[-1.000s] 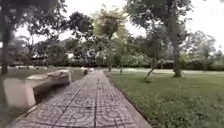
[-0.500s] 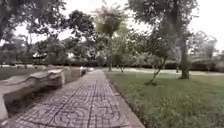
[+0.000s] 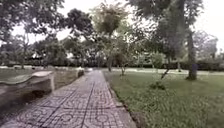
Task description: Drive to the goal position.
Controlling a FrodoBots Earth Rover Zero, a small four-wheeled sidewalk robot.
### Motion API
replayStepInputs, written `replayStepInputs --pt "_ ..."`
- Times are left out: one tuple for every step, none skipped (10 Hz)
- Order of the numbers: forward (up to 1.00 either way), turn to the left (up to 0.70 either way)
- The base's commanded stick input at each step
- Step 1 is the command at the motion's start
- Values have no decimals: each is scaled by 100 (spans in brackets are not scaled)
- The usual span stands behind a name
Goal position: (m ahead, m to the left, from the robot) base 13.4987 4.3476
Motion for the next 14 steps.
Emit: replayStepInputs --pt "100 27" --pt "100 27" --pt "100 27" --pt "100 27" --pt "100 27" --pt "100 27" --pt "100 27" --pt "100 27" --pt "100 27" --pt "100 4" --pt "100 0" --pt "100 0" --pt "100 0" --pt "100 -14"
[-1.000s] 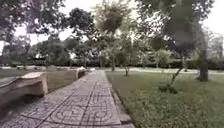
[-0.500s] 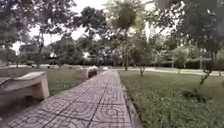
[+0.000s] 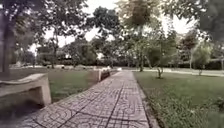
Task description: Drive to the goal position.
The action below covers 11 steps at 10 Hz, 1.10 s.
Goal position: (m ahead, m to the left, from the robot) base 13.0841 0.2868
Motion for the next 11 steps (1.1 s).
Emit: replayStepInputs --pt "100 -27" --pt "100 -27" --pt "100 0" --pt "100 0" --pt "100 -10" --pt "100 -27" --pt "100 -18" --pt "100 0" --pt "100 0" --pt "100 0" --pt "100 0"
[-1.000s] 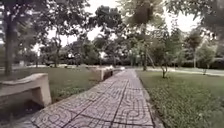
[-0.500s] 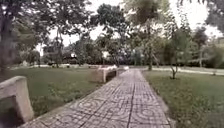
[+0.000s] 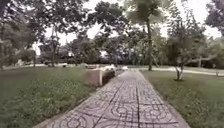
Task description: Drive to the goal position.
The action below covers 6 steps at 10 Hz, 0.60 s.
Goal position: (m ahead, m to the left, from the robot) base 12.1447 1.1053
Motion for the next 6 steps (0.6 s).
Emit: replayStepInputs --pt "100 0" --pt "100 -19" --pt "100 -27" --pt "100 -15" --pt "100 0" --pt "100 0"
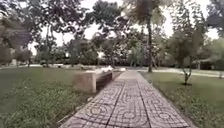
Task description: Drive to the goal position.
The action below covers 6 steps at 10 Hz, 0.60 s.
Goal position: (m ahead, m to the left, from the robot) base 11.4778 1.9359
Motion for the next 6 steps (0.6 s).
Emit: replayStepInputs --pt "100 0" --pt "100 0" --pt "100 0" --pt "100 0" --pt "100 -14" --pt "100 -27"
